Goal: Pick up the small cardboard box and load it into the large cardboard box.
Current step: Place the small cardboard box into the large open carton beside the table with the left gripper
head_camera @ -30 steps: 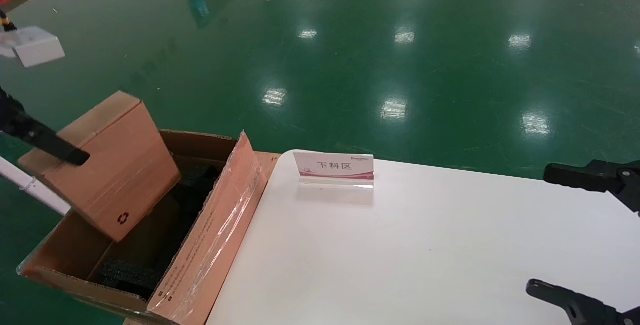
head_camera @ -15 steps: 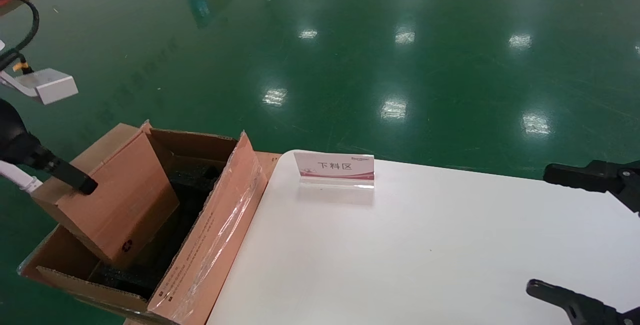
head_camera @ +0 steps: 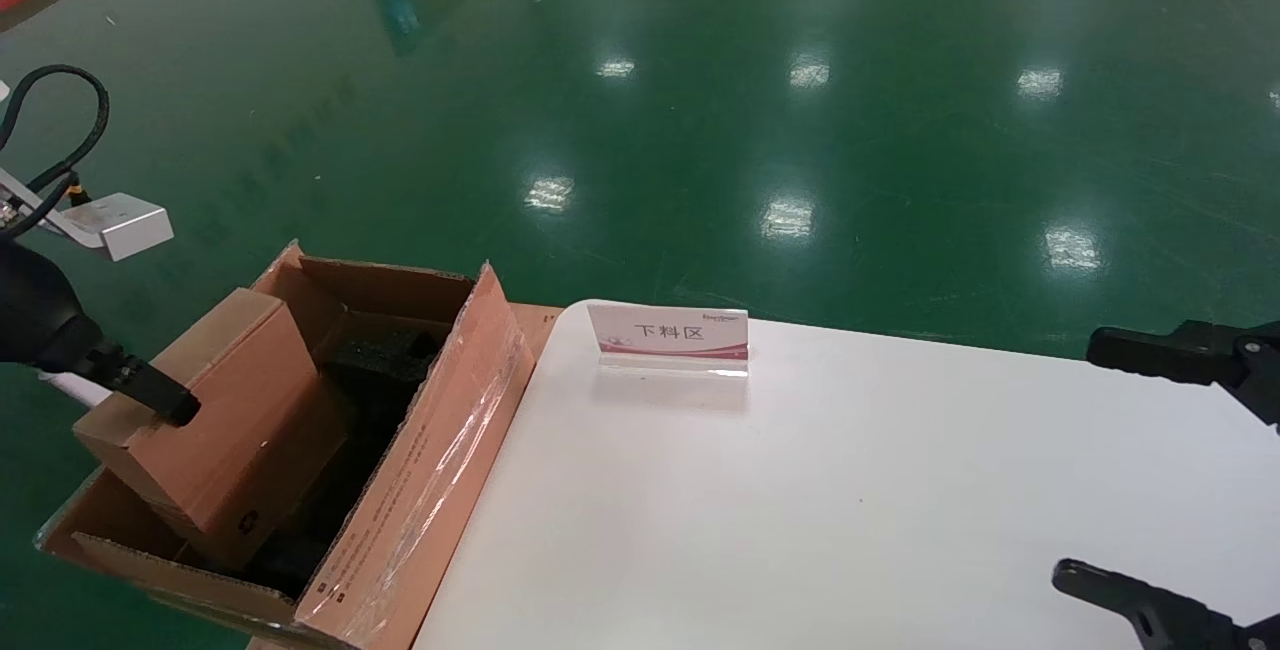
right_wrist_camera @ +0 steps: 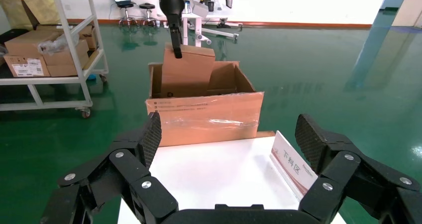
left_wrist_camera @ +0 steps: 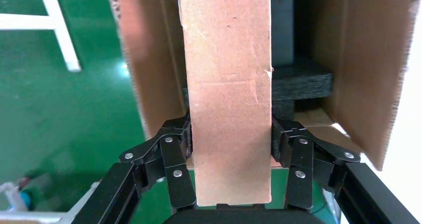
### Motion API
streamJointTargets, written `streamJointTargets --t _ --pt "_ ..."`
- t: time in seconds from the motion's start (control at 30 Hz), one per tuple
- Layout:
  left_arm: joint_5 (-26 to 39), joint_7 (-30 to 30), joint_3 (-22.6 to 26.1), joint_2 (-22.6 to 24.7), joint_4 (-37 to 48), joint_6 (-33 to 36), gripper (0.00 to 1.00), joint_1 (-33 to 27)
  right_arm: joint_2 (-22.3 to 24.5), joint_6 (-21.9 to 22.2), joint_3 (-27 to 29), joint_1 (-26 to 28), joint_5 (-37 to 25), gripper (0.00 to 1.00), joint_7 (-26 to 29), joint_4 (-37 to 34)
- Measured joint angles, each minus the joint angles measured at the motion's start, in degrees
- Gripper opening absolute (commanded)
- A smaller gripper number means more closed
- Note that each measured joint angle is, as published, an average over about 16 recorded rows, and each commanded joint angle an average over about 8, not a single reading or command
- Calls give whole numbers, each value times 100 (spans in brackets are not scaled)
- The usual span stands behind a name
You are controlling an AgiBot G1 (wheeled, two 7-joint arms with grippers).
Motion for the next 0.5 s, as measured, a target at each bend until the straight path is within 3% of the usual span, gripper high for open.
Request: streamJointTargets --t 0.5 --pt "470 -721 150 -113 -644 -443 0 -135 2 2 -5 1 3 100 -2 0"
